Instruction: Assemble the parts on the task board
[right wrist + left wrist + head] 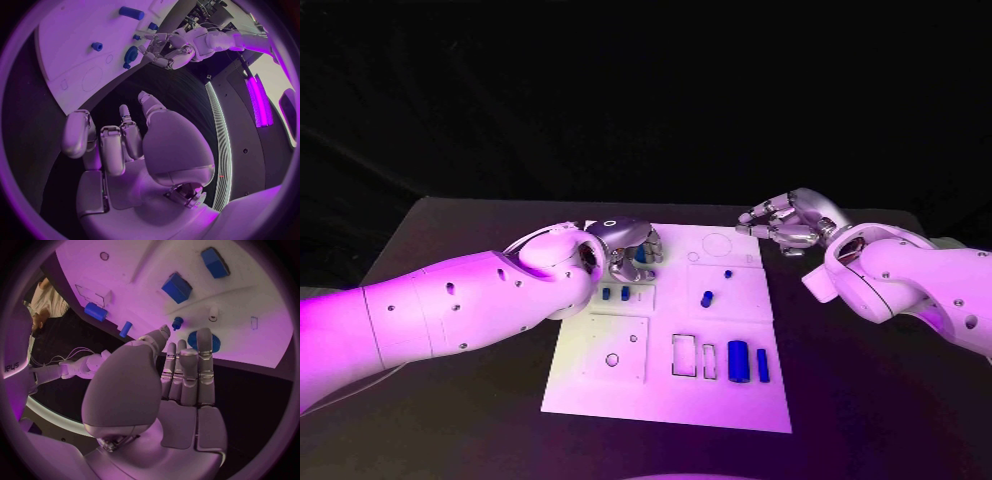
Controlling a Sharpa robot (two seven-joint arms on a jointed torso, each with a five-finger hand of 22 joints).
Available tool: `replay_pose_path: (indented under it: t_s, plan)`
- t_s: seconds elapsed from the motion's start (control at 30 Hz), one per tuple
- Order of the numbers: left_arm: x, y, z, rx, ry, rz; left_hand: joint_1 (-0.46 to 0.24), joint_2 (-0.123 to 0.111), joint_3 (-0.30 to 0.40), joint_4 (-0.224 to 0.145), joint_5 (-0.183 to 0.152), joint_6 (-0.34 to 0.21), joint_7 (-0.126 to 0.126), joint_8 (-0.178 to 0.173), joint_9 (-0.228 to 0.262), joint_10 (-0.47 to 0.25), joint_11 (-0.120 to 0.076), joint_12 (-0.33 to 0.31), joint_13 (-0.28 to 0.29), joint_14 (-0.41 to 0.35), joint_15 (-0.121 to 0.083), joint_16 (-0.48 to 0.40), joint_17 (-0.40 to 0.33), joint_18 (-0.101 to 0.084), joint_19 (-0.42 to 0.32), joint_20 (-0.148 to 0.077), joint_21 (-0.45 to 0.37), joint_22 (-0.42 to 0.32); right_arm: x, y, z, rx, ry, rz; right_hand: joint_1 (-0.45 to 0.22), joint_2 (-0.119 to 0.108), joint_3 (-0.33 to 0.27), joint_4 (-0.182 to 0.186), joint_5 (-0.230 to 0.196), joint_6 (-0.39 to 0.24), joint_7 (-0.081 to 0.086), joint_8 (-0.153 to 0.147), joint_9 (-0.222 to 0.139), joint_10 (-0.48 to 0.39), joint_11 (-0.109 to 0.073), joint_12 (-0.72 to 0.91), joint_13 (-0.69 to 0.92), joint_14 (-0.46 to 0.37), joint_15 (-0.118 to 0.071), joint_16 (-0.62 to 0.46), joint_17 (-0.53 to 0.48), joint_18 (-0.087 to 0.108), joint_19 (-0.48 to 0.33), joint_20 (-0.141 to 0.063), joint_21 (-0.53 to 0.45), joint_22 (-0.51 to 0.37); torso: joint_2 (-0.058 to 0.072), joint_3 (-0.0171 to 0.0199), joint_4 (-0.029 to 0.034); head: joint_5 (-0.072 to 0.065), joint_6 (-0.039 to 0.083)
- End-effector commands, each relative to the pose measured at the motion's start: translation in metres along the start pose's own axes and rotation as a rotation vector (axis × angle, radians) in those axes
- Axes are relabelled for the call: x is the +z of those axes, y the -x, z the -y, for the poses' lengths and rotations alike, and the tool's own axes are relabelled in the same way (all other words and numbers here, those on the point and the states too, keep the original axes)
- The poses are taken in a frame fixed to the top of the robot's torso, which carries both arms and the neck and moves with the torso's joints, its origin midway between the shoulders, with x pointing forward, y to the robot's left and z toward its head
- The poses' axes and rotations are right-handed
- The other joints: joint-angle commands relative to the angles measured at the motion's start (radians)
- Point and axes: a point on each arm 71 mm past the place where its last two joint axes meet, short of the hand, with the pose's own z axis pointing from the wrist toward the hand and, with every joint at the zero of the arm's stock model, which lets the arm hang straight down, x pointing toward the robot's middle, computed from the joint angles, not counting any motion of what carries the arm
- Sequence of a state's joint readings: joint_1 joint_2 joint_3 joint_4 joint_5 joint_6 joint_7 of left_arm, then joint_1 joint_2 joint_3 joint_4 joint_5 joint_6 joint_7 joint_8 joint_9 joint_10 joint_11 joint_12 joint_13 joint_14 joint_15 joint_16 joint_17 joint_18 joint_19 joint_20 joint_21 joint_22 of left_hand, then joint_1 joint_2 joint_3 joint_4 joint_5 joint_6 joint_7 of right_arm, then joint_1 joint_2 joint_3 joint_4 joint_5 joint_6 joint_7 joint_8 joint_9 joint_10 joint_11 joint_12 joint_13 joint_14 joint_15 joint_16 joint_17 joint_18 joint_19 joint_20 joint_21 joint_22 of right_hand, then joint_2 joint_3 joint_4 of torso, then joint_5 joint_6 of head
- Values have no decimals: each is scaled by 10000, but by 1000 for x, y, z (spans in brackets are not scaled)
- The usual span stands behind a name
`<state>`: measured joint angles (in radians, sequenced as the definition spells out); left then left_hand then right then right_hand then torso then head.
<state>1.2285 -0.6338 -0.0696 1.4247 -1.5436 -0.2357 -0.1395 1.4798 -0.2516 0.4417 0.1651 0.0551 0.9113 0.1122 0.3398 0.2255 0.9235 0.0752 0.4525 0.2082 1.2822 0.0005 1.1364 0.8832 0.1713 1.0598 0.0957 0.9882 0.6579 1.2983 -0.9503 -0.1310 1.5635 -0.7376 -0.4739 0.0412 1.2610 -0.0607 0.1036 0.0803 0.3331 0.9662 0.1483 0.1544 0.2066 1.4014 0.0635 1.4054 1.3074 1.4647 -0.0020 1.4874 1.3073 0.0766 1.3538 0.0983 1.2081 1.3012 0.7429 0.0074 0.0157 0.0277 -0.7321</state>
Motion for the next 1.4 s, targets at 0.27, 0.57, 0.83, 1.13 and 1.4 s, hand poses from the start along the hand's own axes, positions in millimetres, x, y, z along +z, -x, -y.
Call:
replay_pose_path:
  t_s: [0.27,0.57,0.83,1.13,1.4]
  plan:
    - [5,-8,0,407,281,-601,-77,56,76,-129,12,244,-3,-161,-163,279,-36,-131,-249,299,-18,506,344,-56,389,-6,586,745,0,-1,-2,13,129,-10,-34,87,-62,-22,33,-75,-24,38,-11,-40,-6,-60,641,701,-80,-61,1219,143,-60,-5,-48,-7,-3,5,15,-27,-17]
    - [6,-10,0,450,357,-855,-90,127,186,-184,13,502,-34,-207,-270,606,-79,-186,-425,505,-37,901,625,-155,685,-11,1073,1380,0,-1,-2,16,132,-18,-26,96,-65,-22,39,-80,-24,45,-14,-49,-7,-69,630,699,-81,-70,1208,145,-63,-6,-59,-12,-9,3,24,-23,-51]
    - [8,-12,1,452,347,-932,-61,230,365,-258,3,698,-43,-296,-373,898,-126,-286,-582,644,-80,1179,797,-224,879,-34,1432,1838,0,-2,-2,19,141,-35,-26,96,-65,-22,39,-80,-24,45,-14,-49,-7,-69,630,699,-81,-70,1208,145,-63,-6,-59,-12,-14,3,19,-20,-38]
    - [9,-13,2,367,281,-962,-39,356,690,-343,11,899,-2,-479,-511,1206,-130,-506,-784,731,-74,1383,850,-270,977,-27,1714,2184,0,-2,-2,24,138,-49,-22,101,-65,-22,41,-81,-24,49,-15,-32,-8,-53,649,702,-81,-64,1219,143,-57,-7,-53,-7,-3,7,16,-23,-43]
    - [11,-14,1,356,350,-1061,-38,398,877,-426,11,1036,34,-599,-588,1406,-123,-656,-896,825,-72,1530,939,-314,1090,-19,1927,2467,-1,-2,-2,28,134,-54,-19,107,-66,-22,43,-79,-25,54,-15,-27,-8,-49,653,702,-82,-64,1220,143,-57,-7,-56,-7,-10,4,13,-42,-65]
